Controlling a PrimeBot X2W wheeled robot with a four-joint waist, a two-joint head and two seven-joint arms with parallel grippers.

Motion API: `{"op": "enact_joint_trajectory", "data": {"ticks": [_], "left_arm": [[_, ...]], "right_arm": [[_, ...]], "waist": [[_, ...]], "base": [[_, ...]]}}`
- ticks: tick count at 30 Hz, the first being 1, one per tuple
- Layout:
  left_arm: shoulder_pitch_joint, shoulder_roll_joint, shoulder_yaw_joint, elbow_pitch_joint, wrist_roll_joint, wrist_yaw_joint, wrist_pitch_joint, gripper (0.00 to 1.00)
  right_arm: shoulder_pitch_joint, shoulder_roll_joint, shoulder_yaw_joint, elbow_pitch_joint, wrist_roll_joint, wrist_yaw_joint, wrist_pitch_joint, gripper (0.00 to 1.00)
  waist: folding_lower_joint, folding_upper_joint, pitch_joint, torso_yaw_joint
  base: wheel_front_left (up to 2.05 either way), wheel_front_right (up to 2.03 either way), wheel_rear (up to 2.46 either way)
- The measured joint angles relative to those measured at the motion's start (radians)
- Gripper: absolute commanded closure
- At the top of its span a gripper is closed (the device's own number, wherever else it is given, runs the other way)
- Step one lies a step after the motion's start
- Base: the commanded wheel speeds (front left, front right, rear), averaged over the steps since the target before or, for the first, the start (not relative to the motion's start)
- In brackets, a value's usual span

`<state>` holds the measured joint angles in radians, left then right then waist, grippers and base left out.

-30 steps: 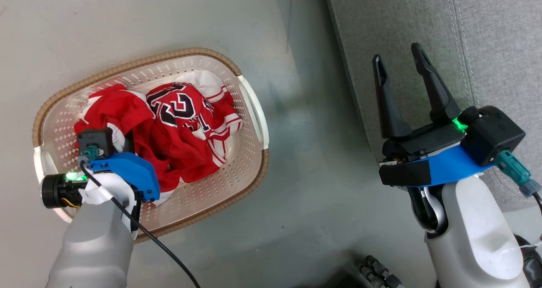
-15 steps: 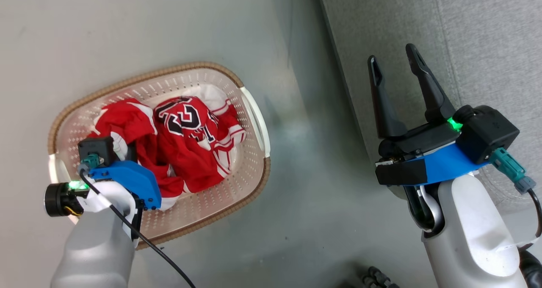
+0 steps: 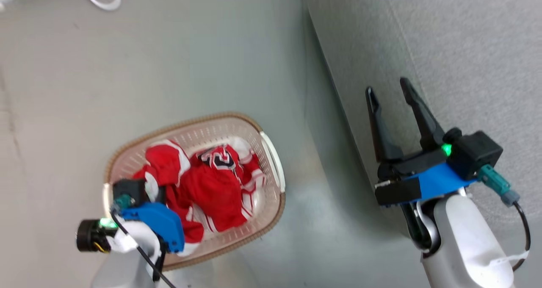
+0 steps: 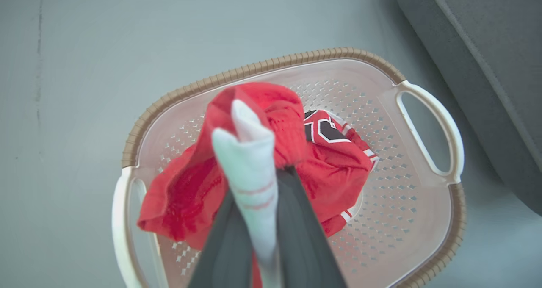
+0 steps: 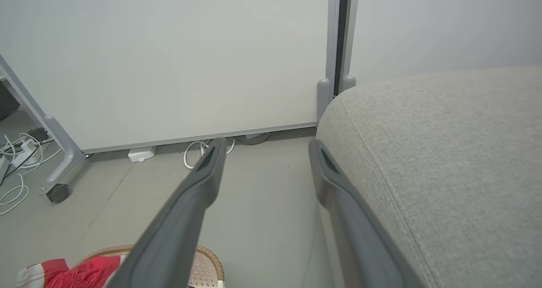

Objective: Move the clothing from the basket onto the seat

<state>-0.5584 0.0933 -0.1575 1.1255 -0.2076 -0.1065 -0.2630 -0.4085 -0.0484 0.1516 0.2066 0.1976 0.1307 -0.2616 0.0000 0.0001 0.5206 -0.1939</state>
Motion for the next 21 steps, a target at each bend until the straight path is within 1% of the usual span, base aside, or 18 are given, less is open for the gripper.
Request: {"op": "enact_joint_trajectory", "data": {"ticks": [6, 11, 17, 21], "left_arm": [[0.069, -0.012, -0.023, -0.031, 0.008, -0.010, 0.000, 1.00], [0.109, -0.026, -0.070, -0.069, 0.012, -0.018, 0.000, 1.00], [0.119, -0.042, -0.154, -0.151, -0.019, -0.019, 0.000, 1.00], [0.132, -0.041, -0.242, -0.225, -0.085, -0.019, 0.000, 1.00]], "right_arm": [[0.059, 0.000, -0.007, 0.035, -0.004, 0.000, 0.000, 0.00], [0.112, 0.000, -0.020, 0.056, -0.005, 0.000, 0.000, 0.00], [0.164, 0.000, -0.023, 0.078, -0.011, 0.000, -0.001, 0.00], [0.197, 0.000, -0.024, 0.090, -0.013, 0.000, 0.003, 0.00]], "waist": [[-0.0002, 0.0000, -0.131, 0.028], [-0.0002, 0.0000, -0.241, 0.052], [-0.0003, 0.0000, -0.355, 0.084], [-0.0003, 0.0000, -0.419, 0.101]], "base": [[0.00, 0.00, 0.00], [0.00, 0.00, 0.00], [0.00, 0.00, 0.00], [0.00, 0.00, 0.00]]}}
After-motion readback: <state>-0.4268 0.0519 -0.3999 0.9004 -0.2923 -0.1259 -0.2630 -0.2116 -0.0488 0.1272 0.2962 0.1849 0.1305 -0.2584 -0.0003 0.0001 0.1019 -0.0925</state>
